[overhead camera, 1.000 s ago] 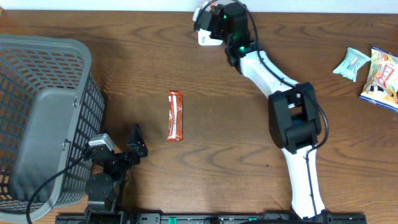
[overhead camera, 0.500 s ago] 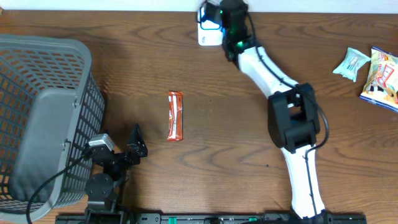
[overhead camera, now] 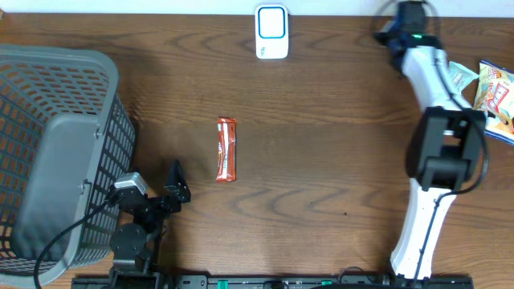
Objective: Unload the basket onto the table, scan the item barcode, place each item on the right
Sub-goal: 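Carry the orange packet to the right edge and release it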
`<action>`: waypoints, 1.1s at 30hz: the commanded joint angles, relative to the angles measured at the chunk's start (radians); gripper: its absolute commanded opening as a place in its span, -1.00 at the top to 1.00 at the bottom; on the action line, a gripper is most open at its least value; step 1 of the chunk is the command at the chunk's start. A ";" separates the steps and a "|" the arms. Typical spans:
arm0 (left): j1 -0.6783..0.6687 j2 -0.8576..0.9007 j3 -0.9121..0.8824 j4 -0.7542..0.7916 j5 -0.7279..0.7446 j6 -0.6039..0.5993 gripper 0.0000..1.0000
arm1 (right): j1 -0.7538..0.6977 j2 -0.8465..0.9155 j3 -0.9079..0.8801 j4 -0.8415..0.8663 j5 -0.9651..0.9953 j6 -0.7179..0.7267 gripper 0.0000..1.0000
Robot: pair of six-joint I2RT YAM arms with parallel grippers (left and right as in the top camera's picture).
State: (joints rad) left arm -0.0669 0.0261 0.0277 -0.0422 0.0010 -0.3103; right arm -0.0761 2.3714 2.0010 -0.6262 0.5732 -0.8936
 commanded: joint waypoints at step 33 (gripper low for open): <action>0.004 -0.003 -0.024 -0.031 -0.010 -0.002 -0.95 | -0.100 -0.439 -0.013 -0.134 -0.798 0.915 -0.98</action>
State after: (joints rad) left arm -0.0669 0.0261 0.0277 -0.0422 0.0010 -0.3103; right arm -0.2363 1.9846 1.9831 -0.7452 0.2058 -0.1059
